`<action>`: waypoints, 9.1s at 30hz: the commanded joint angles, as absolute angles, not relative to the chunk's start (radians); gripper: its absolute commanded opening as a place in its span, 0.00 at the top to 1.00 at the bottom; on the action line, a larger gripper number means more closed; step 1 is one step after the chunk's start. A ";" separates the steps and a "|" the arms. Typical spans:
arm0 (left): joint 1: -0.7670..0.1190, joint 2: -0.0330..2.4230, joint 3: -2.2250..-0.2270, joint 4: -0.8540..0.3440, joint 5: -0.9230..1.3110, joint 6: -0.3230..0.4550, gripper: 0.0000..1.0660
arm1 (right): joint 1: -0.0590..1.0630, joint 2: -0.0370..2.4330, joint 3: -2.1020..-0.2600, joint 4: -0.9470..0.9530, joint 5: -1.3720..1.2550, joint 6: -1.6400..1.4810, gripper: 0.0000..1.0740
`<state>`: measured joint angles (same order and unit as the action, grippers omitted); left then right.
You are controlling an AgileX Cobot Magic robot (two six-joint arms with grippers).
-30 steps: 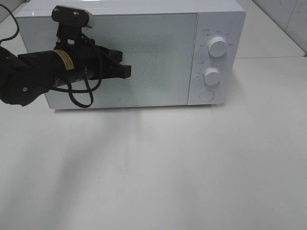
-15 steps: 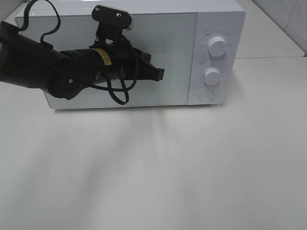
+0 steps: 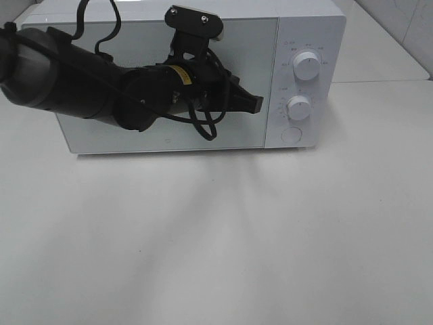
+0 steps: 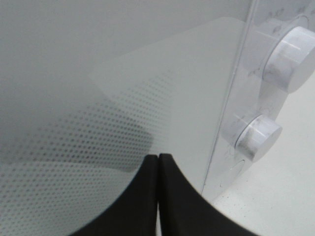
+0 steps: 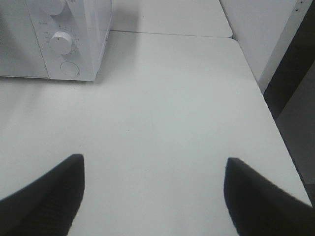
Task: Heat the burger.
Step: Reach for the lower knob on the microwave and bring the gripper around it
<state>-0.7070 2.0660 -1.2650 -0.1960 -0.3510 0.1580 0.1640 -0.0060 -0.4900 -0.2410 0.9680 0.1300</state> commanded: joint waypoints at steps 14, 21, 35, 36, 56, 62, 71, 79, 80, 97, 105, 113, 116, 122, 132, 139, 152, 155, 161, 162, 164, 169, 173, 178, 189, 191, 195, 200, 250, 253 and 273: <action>-0.730 2.095 -1.375 -0.475 -0.421 0.338 1.00 | 0.161 -0.033 -0.488 -0.238 0.960 0.120 0.31; -0.779 2.056 -1.375 -0.475 -0.309 0.339 1.00 | 0.161 -0.033 -0.488 -0.238 0.960 0.120 0.31; -0.816 1.988 -1.375 -0.475 0.209 0.322 0.17 | 0.161 -0.033 -0.488 -0.238 0.960 0.120 0.31; -0.815 1.974 -1.375 -0.475 0.302 0.312 0.09 | 0.161 -0.033 -0.488 -0.238 0.960 0.120 0.31; -0.815 1.801 -1.375 -0.454 0.978 0.234 0.08 | 0.161 -0.033 -0.488 -0.238 0.960 0.120 0.31; -0.815 1.777 -1.375 -0.387 1.112 0.204 0.08 | 0.161 -0.033 -0.488 -0.238 0.960 0.120 0.31; -0.721 1.739 -1.375 -0.321 1.214 0.125 0.08 | 0.161 -0.033 -0.488 -0.238 0.960 0.120 0.31; -0.508 1.624 -1.352 -0.322 1.245 0.129 0.08 | 0.161 -0.033 -0.488 -0.238 0.960 0.120 0.31; -0.508 1.624 -1.352 -0.322 1.245 0.129 0.08 | 0.161 -0.033 -0.488 -0.238 0.960 0.120 0.31; -0.041 1.227 -1.058 -0.273 1.232 0.136 0.08 | 0.161 -0.033 -0.488 -0.238 0.960 0.120 0.31; 0.070 1.027 -0.919 -0.199 1.169 0.129 0.08 | 0.161 -0.033 -0.488 -0.238 0.960 0.120 0.31; 0.070 0.806 -0.734 -0.190 1.057 0.125 0.08 | 0.161 -0.033 -0.488 -0.238 0.960 0.120 0.31; 0.070 0.754 -0.693 -0.190 1.045 0.125 0.08 | 0.161 -0.033 -0.488 -0.238 0.960 0.120 0.31; 0.070 0.601 -0.602 -0.187 1.015 0.125 0.08 | 0.161 -0.033 -0.488 -0.238 0.960 0.120 0.31; 0.070 0.396 -0.544 -0.189 1.019 0.100 0.08 | 0.161 -0.033 -0.488 -0.238 0.960 0.120 0.31; 0.070 0.283 -0.516 -0.173 1.070 0.066 0.08 | 0.161 -0.033 -0.488 -0.238 0.960 0.120 0.31; 0.070 0.033 -0.516 -0.131 1.069 0.022 0.08 | 0.161 -0.033 -0.488 -0.238 0.960 0.120 0.31; 0.070 -0.032 -0.516 -0.125 1.069 0.022 0.08 | 0.161 -0.033 -0.488 -0.238 0.960 0.120 0.31; 0.070 -0.024 -0.516 -0.106 1.069 0.013 0.08 | 0.161 -0.033 -0.488 -0.238 0.960 0.119 0.31; 0.070 -0.024 -0.516 -0.106 1.069 0.013 0.08 | 0.161 -0.033 -0.488 -0.238 0.960 0.119 0.31; 0.070 -0.024 -0.516 -0.106 1.069 0.012 0.08 | 0.161 -0.033 -0.488 -0.238 0.960 0.120 0.31; 0.070 -0.024 -0.516 -0.106 1.069 0.013 0.08 | 0.161 -0.033 -0.488 -0.238 0.960 0.120 0.31; 0.070 -0.024 -0.516 -0.106 1.069 0.013 0.08 | 0.161 -0.033 -0.488 -0.238 0.960 0.120 0.31; 0.070 -0.024 -0.516 -0.106 1.069 0.013 0.08 | 0.161 -0.033 -0.488 -0.238 0.960 0.120 0.31; 0.070 -0.024 -0.516 -0.106 1.069 0.013 0.08 | 0.161 -0.033 -0.488 -0.238 0.960 0.120 0.31; 0.070 -0.024 -0.516 -0.106 1.069 0.013 0.08 | 0.161 -0.033 -0.488 -0.238 0.960 0.120 0.31; 0.070 -0.024 -0.516 -0.106 1.069 0.013 0.08 | 0.161 -0.033 -0.488 -0.238 0.960 0.120 0.31; 0.070 -0.024 -0.516 -0.106 1.069 0.013 0.08 | 0.161 -0.033 -0.488 -0.238 0.960 0.120 0.31; 0.070 -0.024 -0.516 -0.106 1.069 0.013 0.08 | 0.161 0.760 -0.530 -0.272 0.225 0.120 0.29; 0.070 -0.024 -0.516 -0.106 1.069 0.013 0.08 | 0.161 0.804 -0.530 -0.272 0.178 0.129 0.29; 0.070 -0.024 -0.516 -0.106 1.069 0.013 0.08 | 0.164 1.114 -0.530 -0.283 -0.145 0.139 0.29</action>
